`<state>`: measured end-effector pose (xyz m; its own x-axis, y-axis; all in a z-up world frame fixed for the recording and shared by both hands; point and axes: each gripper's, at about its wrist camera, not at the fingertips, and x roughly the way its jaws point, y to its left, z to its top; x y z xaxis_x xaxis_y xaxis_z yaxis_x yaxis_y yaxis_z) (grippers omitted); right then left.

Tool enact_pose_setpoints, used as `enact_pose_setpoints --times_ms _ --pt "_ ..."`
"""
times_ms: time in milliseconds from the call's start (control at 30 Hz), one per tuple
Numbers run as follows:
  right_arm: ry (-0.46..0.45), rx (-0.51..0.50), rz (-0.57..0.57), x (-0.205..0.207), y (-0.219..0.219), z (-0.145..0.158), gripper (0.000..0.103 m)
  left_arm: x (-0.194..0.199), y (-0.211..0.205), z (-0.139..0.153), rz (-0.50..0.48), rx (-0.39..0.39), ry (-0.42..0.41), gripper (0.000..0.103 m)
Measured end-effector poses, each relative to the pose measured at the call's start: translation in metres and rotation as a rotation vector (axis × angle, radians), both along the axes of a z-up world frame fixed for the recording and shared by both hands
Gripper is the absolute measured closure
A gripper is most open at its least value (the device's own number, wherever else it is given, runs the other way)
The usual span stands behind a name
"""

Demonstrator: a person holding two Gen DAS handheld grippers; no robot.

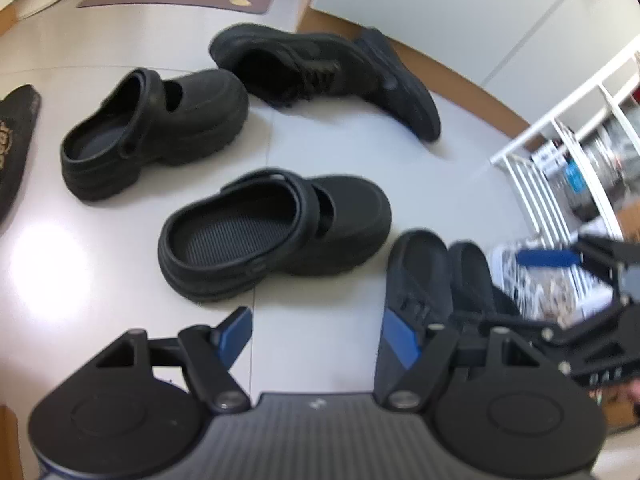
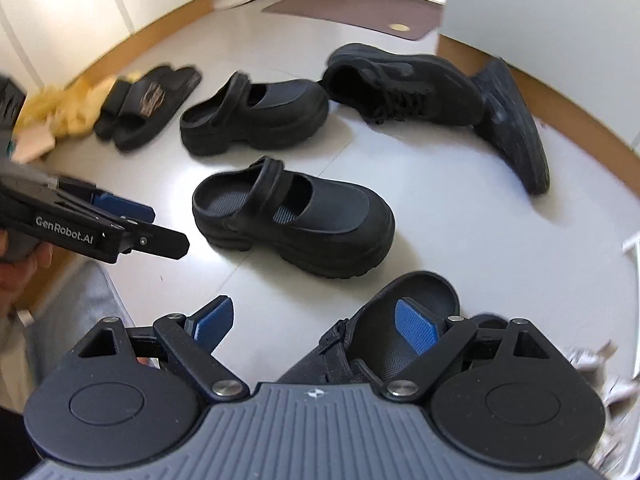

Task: Organize scattered shoes
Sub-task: 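Open the left gripper and release the clog onto the floor, then close the right gripper on the released clog's heel strap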

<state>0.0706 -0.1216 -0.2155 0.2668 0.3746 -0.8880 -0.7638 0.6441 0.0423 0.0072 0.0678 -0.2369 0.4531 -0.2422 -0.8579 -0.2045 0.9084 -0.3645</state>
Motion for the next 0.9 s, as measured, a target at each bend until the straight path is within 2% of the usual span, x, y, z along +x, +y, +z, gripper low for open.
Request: enact_pose_setpoints --times_ms 167,333,500,600,900 --pt "-0.007 -0.038 0.052 -0.002 0.016 -0.004 0.011 -0.006 0.008 -0.010 0.029 -0.049 -0.022 0.028" --pt "-0.081 -0.078 0.153 -0.002 0.035 -0.010 0.011 -0.005 0.026 -0.018 0.036 -0.081 -0.037 0.027" --pt "-0.081 -0.068 0.154 0.010 0.049 -0.021 0.011 0.000 0.048 -0.024 0.085 -0.066 -0.030 0.027" --pt "-0.095 -0.081 0.223 0.012 0.065 -0.035 0.011 -0.003 0.056 -0.027 0.110 -0.054 -0.024 0.027" --pt "-0.126 -0.093 0.285 0.015 0.088 -0.062 0.011 -0.015 0.076 -0.031 0.129 -0.025 0.001 0.027"
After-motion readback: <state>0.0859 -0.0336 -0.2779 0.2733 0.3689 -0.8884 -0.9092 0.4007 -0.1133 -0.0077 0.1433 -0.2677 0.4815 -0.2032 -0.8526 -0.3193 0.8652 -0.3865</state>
